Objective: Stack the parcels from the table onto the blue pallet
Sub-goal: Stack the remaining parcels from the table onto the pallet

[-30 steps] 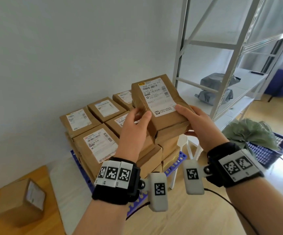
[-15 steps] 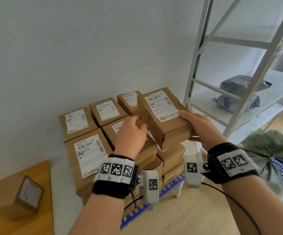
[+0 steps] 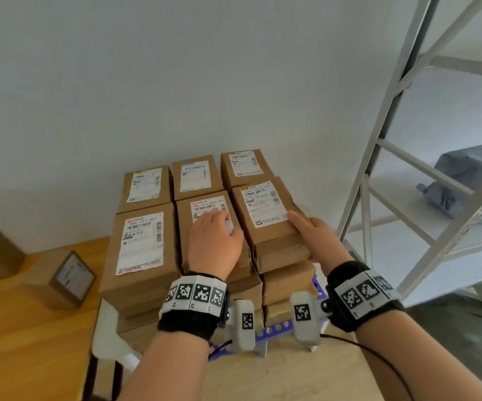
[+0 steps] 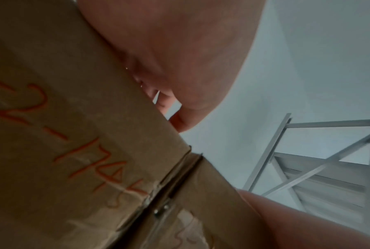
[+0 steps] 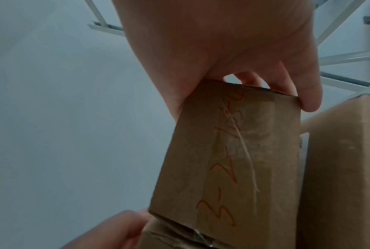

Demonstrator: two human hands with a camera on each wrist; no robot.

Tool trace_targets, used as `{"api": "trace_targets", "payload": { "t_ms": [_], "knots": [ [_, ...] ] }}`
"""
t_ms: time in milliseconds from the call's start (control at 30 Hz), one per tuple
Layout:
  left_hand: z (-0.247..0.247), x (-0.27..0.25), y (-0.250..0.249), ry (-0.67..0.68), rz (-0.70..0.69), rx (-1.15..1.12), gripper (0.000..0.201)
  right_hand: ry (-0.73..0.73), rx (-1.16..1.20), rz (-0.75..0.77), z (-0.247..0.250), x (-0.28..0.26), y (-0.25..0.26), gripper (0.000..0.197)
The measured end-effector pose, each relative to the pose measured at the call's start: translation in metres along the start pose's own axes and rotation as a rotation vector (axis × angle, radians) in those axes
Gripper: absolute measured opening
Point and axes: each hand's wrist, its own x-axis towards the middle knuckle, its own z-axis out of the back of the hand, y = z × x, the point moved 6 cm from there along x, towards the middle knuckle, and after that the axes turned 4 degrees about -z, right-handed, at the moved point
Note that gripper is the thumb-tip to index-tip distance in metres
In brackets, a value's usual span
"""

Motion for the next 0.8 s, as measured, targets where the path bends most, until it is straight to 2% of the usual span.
{"api": "trace_targets", "payload": {
  "t_ms": [67, 133, 267, 433, 667, 800],
  "knots": [
    [-0.003, 0.000, 0.001, -0.007, -0.004, 0.037, 0.045, 0.020, -0.018, 0.027, -0.004, 0.003, 0.001, 0.055],
    [-0.006, -0.003, 0.001, -0.017, -0.008, 0.090, 0.055, 0.023, -0.081, 0.054, -0.006, 0.004, 0.003, 0.064],
    [-0.008, -0.007, 0.002, -0.035, -0.004, 0.210, 0.079, 0.039, -0.133, 0.058, -0.008, 0.010, 0.002, 0.063],
    [-0.010, -0.010, 0.001, 0.014, -0.002, 0.244, 0.078, 0.068, -0.113, 0.033, -0.007, 0.016, -0.007, 0.057],
    [-0.009, -0.008, -0.005, 0.042, -0.002, 0.294, 0.077, 0.115, -0.118, 0.040, -0.004, 0.022, -0.009, 0.059],
    [-0.010, -0.008, -0.005, 0.080, 0.020, 0.275, 0.080, 0.099, -0.086, 0.073, 0.000, 0.018, -0.004, 0.087]
  ]
}}
